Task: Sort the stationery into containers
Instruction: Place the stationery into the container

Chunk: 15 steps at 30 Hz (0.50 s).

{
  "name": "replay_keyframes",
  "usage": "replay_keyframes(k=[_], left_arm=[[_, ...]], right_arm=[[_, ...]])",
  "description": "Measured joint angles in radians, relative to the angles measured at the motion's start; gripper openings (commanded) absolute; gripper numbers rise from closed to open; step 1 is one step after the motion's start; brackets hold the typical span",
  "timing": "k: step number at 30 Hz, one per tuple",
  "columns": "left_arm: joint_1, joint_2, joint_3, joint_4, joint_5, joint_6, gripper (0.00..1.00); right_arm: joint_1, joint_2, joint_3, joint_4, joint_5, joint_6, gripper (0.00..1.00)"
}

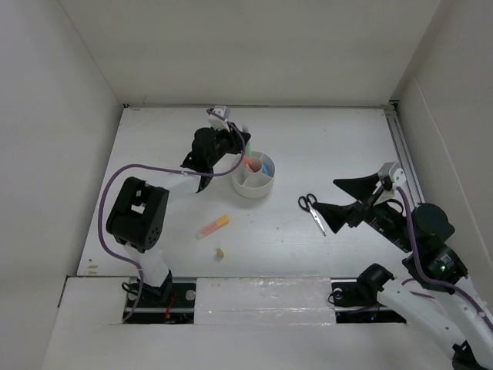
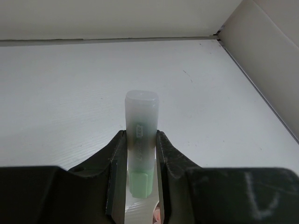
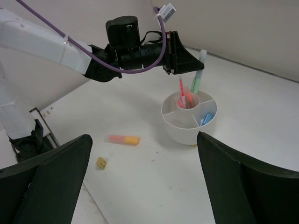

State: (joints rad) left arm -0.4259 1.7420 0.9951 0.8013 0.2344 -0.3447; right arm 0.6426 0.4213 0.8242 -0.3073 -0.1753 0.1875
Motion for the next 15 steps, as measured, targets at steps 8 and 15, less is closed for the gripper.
replay_keyframes(k=[8,15], left_arm=[[-0.013,0.016,0.0,-0.014,-0.023,0.024,0.0],[-0.02,0.016,0.0,-0.014,-0.035,0.037,0.0]], right_arm=[[0.0,-0.014,0.004,-0.014,0.007,-0.005,1.0],[0.0,-0.03,0.02,-0.026,0.013,-0.01,1.0]])
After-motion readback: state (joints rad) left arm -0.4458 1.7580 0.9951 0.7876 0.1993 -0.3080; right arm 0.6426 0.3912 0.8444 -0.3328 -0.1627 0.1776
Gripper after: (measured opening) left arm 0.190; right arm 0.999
